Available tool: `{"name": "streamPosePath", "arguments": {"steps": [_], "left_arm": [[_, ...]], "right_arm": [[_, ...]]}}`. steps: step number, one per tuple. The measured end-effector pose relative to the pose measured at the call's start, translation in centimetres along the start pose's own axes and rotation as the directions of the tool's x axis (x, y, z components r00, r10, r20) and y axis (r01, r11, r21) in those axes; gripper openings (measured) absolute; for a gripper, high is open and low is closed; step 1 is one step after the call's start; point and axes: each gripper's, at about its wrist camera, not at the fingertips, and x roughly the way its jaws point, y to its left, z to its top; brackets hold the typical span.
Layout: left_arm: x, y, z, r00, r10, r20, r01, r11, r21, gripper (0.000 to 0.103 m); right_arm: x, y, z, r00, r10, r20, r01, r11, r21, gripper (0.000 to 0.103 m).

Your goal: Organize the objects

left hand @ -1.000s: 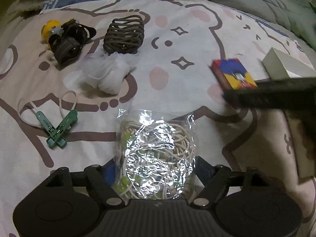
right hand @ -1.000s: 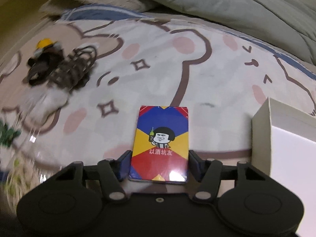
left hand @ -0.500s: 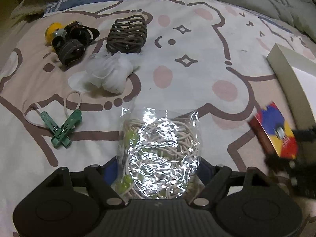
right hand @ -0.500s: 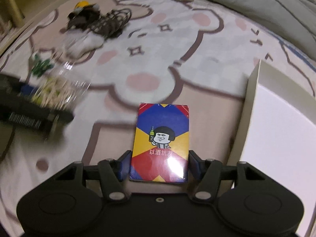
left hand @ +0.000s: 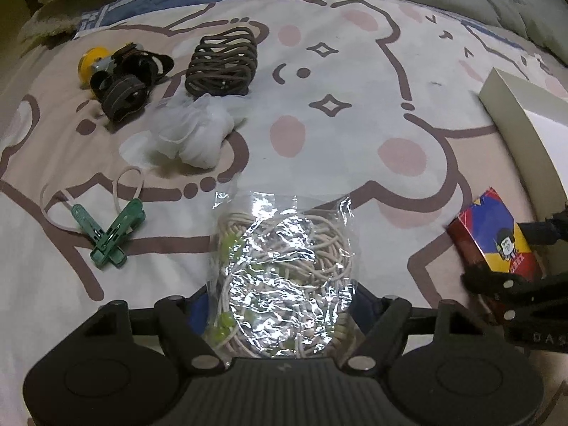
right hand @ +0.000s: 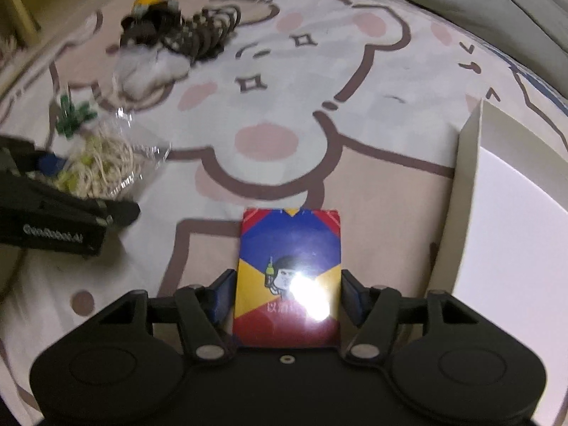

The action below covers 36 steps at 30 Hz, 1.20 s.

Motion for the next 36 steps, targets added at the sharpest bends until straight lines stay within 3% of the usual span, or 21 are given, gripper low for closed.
{"name": "streamPosePath", "arguments": {"steps": [7, 16, 25, 36], "left_arm": [[-0.6, 0.2, 0.1, 1.0, -0.003, 0.016, 0.003, 1.0, -0.008, 0.062], [-3.9, 0.4, 1.1, 0.992, -0.005, 0.123, 0.014, 0.997, -0.075, 0.061], [-7.8, 0.7, 1.9, 0.971, 0.001, 0.238, 0.031, 0.991, -0.132, 0.061], [-11.9, -0.2, 1.7, 0.937, 0.013, 0.35, 0.035, 0.991, -0.132, 0.061]], "right_arm": [[-0.2, -0.4, 0.2, 1.0, 0.012, -0.001, -0.012, 1.0, 0.005, 0.06], [-3.0, -1.1, 1.1, 0.994, -0.012, 0.109, 0.007, 0.999, 0.042, 0.06], [-6.9, -2.4, 1.8, 0.973, -0.031, 0.229, 0.005, 0.994, 0.112, 0.06], [-10.8, -3.3, 1.8, 0.933, -0.053, 0.357, -0.015, 0.983, 0.183, 0.06]]}}
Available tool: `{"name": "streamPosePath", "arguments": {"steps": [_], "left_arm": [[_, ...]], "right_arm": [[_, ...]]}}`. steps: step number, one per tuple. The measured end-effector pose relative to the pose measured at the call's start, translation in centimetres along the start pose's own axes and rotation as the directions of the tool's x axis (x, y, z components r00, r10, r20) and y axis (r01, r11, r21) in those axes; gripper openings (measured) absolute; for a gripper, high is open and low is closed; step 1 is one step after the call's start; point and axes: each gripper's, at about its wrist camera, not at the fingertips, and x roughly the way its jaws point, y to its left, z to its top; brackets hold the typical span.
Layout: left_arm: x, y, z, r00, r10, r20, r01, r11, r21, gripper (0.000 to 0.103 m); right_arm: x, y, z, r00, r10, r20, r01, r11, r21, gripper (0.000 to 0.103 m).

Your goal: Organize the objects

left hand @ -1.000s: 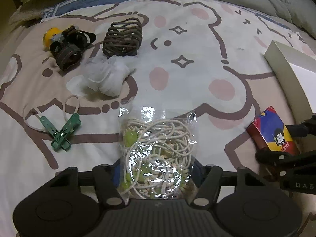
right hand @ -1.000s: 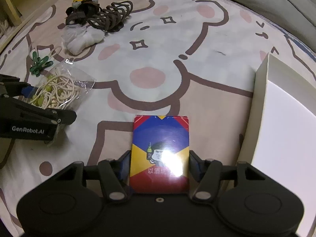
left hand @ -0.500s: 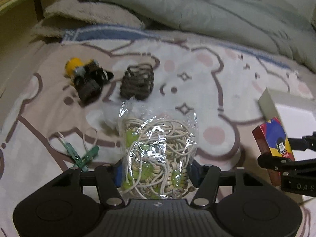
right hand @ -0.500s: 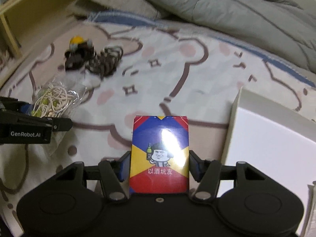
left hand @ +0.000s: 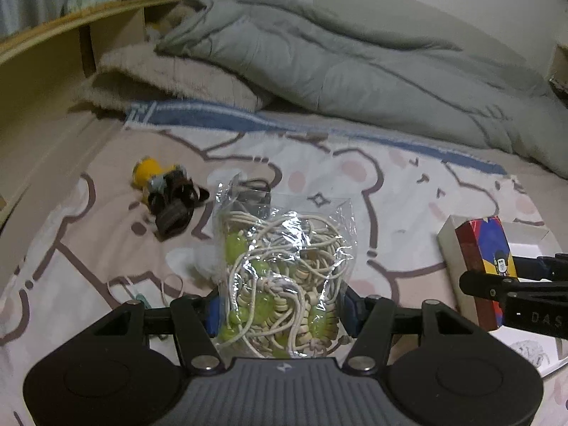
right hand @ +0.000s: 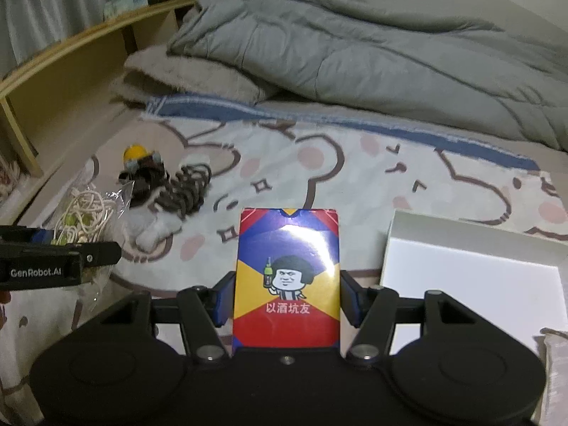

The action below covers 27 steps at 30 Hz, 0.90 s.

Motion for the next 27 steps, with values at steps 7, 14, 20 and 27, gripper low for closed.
{"name": "streamPosePath", "arguments": {"steps": [7, 14, 20, 27], "left_arm": [[-1.4, -1.4, 0.3, 0.999, -0.011, 0.039, 0.011, 1.0, 0.014, 0.061], [-1.9, -3.1, 0.5, 0.998, -0.026, 0.051, 0.024, 0.999, 0.028, 0.061], [-2.1, -5.0, 0.8, 0.997, -0.054, 0.053, 0.052, 0.998, 0.042, 0.061], [-2.2, -7.8, 1.1, 0.994, -0.097, 0.054, 0.093, 0.994, 0.064, 0.061]], "right_arm": [[-2.0, -0.8, 0.4, 0.998, -0.006, 0.056, 0.004, 0.999, 0.032, 0.06], [-3.6, -2.3, 0.5, 0.996, -0.018, 0.087, 0.014, 0.998, 0.055, 0.06], [-5.1, -4.4, 0.3, 0.993, -0.048, 0.108, 0.038, 0.995, 0.089, 0.06], [-6.6, -7.5, -0.4, 0.989, -0.09, 0.114, 0.075, 0.989, 0.129, 0.06]]}}
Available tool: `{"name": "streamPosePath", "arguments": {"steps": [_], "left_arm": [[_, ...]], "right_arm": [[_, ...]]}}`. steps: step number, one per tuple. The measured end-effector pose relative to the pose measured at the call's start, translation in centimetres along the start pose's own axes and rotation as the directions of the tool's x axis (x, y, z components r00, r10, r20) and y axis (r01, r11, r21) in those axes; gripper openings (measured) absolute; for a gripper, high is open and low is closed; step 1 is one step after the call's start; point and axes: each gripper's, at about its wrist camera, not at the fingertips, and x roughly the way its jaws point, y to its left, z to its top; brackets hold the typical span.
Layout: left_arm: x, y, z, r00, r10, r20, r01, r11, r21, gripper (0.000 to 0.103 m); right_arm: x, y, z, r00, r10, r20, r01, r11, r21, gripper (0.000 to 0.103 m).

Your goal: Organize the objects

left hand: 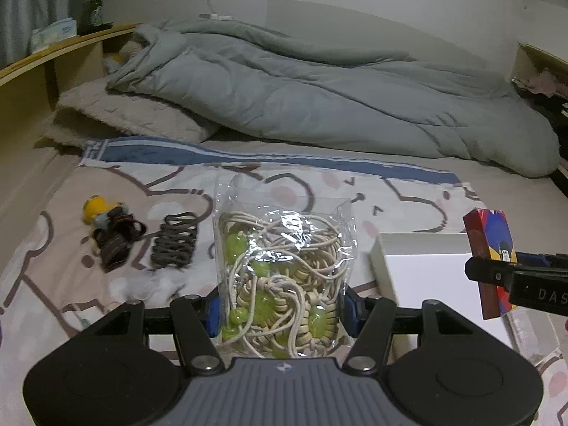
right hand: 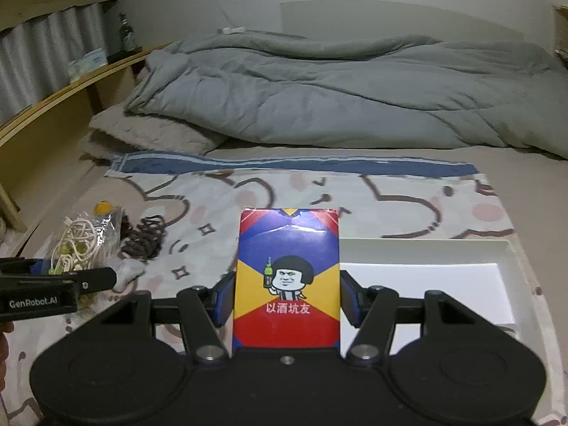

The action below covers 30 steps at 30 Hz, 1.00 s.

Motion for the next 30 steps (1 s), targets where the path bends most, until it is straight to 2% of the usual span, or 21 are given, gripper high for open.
{"name": "streamPosePath", "arguments": {"steps": [9, 16, 19, 30], "left_arm": [[0.6, -3.8, 0.2, 0.998, -0.059, -0.002, 0.059, 0.998, 0.028, 0.061], [1.0, -6.8, 0.4, 0.99, -0.138, -0.003, 0.138, 0.99, 0.028, 0.061], [1.5, -8.0, 0.3, 0.986, -0.167, -0.018, 0.168, 0.986, 0.024, 0.061], [3.0, -11.9, -0.4, 0.979, -0.195, -0.057, 0.199, 0.977, 0.076, 0.061]], "right_arm": [[-1.8, -4.6, -0.5, 0.998, -0.062, 0.013, 0.062, 0.997, 0.048, 0.06], [-2.8, -8.1, -1.2, 0.994, -0.105, 0.007, 0.104, 0.991, 0.089, 0.06], [-2.5, -9.3, -1.8, 0.992, -0.123, -0.016, 0.124, 0.988, 0.097, 0.06], [-0.9, -12.6, -4.4, 0.982, -0.128, -0.138, 0.146, 0.981, 0.126, 0.06]]}}
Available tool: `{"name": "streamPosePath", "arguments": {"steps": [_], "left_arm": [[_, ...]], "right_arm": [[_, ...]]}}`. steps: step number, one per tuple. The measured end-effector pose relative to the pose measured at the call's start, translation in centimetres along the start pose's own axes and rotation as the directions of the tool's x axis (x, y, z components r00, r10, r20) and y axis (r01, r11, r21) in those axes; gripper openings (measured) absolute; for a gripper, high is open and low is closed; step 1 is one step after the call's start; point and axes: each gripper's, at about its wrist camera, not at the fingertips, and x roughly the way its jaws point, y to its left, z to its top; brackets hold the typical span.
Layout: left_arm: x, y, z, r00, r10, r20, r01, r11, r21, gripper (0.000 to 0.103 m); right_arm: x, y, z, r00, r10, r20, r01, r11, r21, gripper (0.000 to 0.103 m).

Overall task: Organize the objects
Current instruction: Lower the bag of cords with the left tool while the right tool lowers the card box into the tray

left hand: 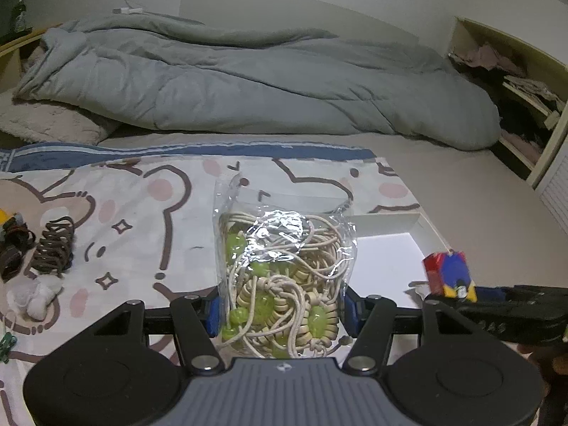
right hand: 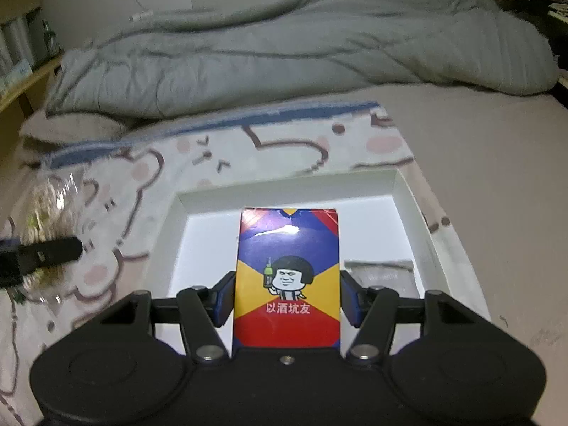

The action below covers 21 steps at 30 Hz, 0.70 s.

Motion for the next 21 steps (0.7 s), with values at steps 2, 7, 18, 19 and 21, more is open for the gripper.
{"name": "streamPosePath", "arguments": {"steps": [2, 7, 18, 19, 21], "left_arm": [[0.5, -0.4, -0.1, 1.0, -0.007, -0.013, 0.007, 1.0, 0.004, 0.061], [1.7, -1.2, -0.4, 0.998, -0.029, -0.052, 0.028, 1.0, -0.008, 0.061], [3.9, -1.7, -0.9, 0.995, -0.035, -0.094, 0.033, 0.999, -0.03, 0.061], [4.2, -1.7, -0.9, 0.995, -0.038, -0.097, 0.034, 0.999, -0.034, 0.061], [4.8, -1.6, -0.8, 0.994, -0.039, -0.103, 0.034, 0.998, -0.043, 0.061]], "right_arm": [[0.9, -0.2, -0.5, 0.999, -0.01, -0.037, 0.01, 1.0, -0.02, 0.06], [3.4, -0.8, -1.8, 0.993, -0.013, -0.119, 0.012, 1.0, -0.011, 0.06], [6.8, -1.4, -3.3, 0.972, -0.073, -0.222, 0.06, 0.996, -0.064, 0.06], [6.9, -1.6, -3.5, 0.97, -0.083, -0.228, 0.069, 0.995, -0.07, 0.06], [7.1, -1.9, -3.6, 0.969, -0.093, -0.229, 0.078, 0.994, -0.074, 0.06]]}}
